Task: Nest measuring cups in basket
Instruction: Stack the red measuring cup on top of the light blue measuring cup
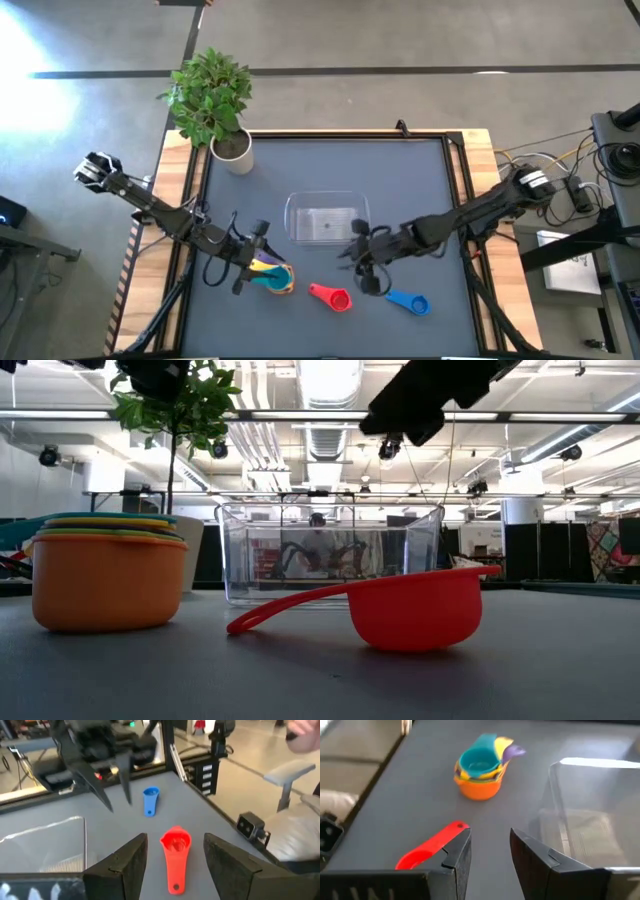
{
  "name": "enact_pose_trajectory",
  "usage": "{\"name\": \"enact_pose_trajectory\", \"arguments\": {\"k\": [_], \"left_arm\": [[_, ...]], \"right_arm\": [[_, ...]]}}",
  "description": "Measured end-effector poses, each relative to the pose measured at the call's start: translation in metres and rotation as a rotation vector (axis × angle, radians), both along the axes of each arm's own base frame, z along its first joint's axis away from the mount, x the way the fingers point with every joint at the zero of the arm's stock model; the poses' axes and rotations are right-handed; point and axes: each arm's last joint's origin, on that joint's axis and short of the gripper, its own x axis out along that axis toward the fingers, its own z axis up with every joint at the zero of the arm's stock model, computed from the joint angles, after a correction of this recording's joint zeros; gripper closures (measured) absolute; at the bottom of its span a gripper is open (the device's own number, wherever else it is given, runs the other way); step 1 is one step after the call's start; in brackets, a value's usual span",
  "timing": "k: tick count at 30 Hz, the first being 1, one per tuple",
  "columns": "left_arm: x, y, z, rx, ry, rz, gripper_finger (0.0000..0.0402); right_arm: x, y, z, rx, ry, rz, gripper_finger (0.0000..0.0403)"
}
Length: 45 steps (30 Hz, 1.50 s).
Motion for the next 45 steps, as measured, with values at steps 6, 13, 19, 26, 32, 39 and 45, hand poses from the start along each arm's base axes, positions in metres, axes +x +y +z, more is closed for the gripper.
{"name": "enact_pose_trajectory", "arguments": {"k": [6,13,19,26,32,39,45], "left_arm": [[-0.006,0.003,-0.017,-0.039,-0.001,0.011,0.0225],[-0.011,0.008,-0.028,-0.070,0.050,0.097,0.0225],[-0.012,0.009,-0.030,-0.084,0.074,0.106,0.0225],[-0.012,0.009,-0.031,-0.076,0.082,0.117,0.0225],[-0.012,0.009,-0.031,-0.106,0.091,0.126,0.0225],[-0.012,0.009,-0.031,-0.113,0.094,0.129,0.0225],[-0.012,0.009,-0.031,-0.113,0.094,0.129,0.0225]], "right_arm": [[0.027,0.018,-0.014,-0.014,0.113,0.048,0.0288],[0.046,0.027,-0.029,0.000,0.218,0.073,0.0289],[0.048,0.027,-0.043,0.064,0.281,0.031,0.0289],[0.043,0.024,-0.048,0.114,0.310,-0.007,0.0289],[0.044,0.023,-0.049,0.118,0.309,-0.045,0.0289],[0.043,0.023,-0.052,0.130,0.321,-0.058,0.0289],[0.038,0.028,-0.056,0.153,0.355,-0.019,0.0289]]}}
